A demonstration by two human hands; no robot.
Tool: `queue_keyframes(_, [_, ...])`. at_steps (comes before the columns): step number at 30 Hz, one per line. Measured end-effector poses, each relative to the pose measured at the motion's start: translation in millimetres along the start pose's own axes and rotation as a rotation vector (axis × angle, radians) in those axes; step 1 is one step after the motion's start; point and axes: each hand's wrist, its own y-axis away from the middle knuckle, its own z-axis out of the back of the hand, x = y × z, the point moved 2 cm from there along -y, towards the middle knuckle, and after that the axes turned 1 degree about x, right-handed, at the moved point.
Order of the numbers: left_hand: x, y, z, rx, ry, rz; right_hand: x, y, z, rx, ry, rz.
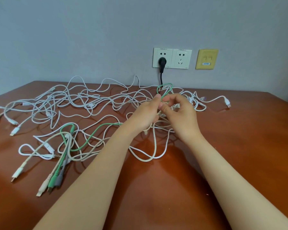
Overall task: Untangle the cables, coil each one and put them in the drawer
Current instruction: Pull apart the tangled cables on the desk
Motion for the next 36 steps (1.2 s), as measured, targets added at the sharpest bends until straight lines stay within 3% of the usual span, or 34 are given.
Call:
queue_keyframes(10, [-0.3, 1.8, 4.7, 0.074, 0.127, -0.047, 1.5, -1.2, 1.5, 0.045, -0.132, -0.069])
queue_keyframes(15, [5.1, -6.2, 14.4, -0.11, 0.277, -0.01, 0.2, 1.4, -0.9, 0.147, -0.273, -0.193])
queue_keyframes(18, [9.0, -11.0, 19.0, -0.209, 0.295, 0.024, -0.9, 3.3, -5.9, 0.18, -0.194, -0.17])
queue_keyframes(21, [13.2, -13.0, 18.6, -0.228, 0.183, 0.04, -4.8, 3.5, -9.7, 0.166, 0.147, -0.04])
queue_keyframes(23, [12.8, -11.7, 17.0, -0.155, 0.217, 0.08, -6.0, 4.0, -11.7, 0.151, 0.259, 0.015])
queue_keyframes(28, [6.8, -5.7, 10.4, 0.035, 0.313, 0.126, -7.3, 1.6, -8.9, 0.01, 0.142, -0.03])
queue_keyframes(32, [8.7, -5.3, 0.2, -0.026, 0.292, 0.059, -9.2, 3.6, -11.9, -0.005, 0.076, -0.051])
queue_keyframes(36, [4.8, -7.2, -5.6, -0.174, 0.191, -0.133, -4.4, 2.9, -12.4, -0.112, 0.004, -0.045])
